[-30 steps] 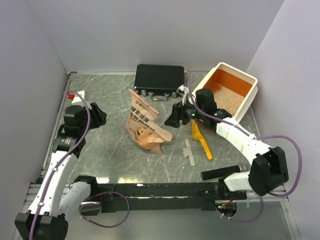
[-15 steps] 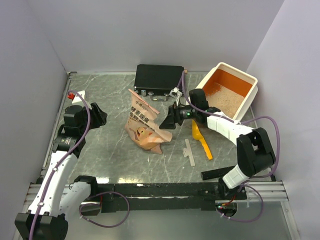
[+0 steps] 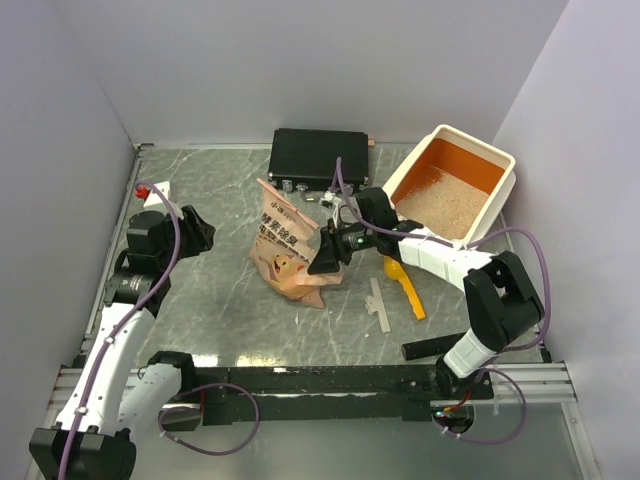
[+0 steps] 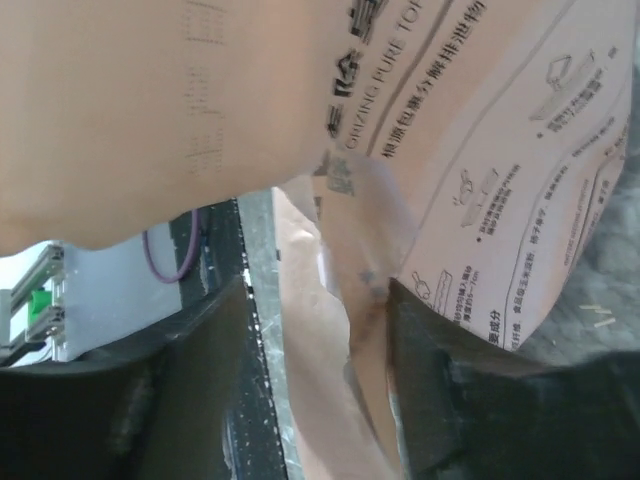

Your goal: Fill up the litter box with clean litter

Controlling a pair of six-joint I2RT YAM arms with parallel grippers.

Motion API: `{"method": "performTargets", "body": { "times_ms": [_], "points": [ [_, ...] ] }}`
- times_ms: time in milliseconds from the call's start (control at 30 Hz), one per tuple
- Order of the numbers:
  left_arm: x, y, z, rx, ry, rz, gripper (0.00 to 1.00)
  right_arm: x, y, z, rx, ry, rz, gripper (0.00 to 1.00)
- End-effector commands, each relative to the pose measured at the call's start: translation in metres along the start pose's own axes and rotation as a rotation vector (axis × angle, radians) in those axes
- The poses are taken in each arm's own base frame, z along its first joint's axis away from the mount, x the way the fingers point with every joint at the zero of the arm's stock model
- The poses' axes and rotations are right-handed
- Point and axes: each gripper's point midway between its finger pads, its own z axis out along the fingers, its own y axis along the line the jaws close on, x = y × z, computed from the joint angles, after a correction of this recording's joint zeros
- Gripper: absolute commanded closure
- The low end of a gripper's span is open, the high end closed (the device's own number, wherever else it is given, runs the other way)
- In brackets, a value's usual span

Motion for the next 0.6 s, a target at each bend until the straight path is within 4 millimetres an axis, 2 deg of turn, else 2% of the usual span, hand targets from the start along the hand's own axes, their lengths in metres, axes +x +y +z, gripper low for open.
{"method": "performTargets", "body": {
  "times_ms": [0, 33, 67, 133, 233, 300, 433, 567],
  "points": [
    [-0.005, -0.007, -0.004, 0.033, -0.030, 0.004, 0.48, -0.009, 0.006, -0.005, 0.115, -0.002, -0.115, 0.67],
    [-0.006, -0.007, -0.005, 0.036, -0.034, 0.002, 0.48, -0.009, 0.005, -0.004, 0.151, 0.009, -0.142, 0.77],
    [-0.007, -0.007, -0.005, 0.036, -0.037, 0.003, 0.48, -0.010, 0.004, -0.005, 0.193, 0.014, -0.150, 1.00],
    [-0.007, -0.008, -0.006, 0.038, -0.038, 0.003, 0.48, -0.008, -0.008, -0.006, 0.374, 0.053, -0.227, 1.00],
    [-0.007, -0.009, -0.006, 0.041, -0.038, 0.002, 0.48, -0.018, -0.004, -0.010, 0.550, 0.056, -0.336, 1.00],
    [-0.007, -0.008, -0.006, 0.038, -0.039, 0.002, 0.48, -0.032, 0.007, -0.015, 0.633, 0.024, -0.421, 1.00],
    [-0.008, -0.006, -0.007, 0.030, -0.043, 0.003, 0.48, -0.068, 0.044, -0.021, 0.765, -0.047, -0.594, 1.00],
    [-0.010, -0.004, -0.008, 0.012, -0.051, -0.001, 0.48, -0.102, 0.060, -0.034, 0.962, -0.124, -0.728, 1.00]
  ]
}}
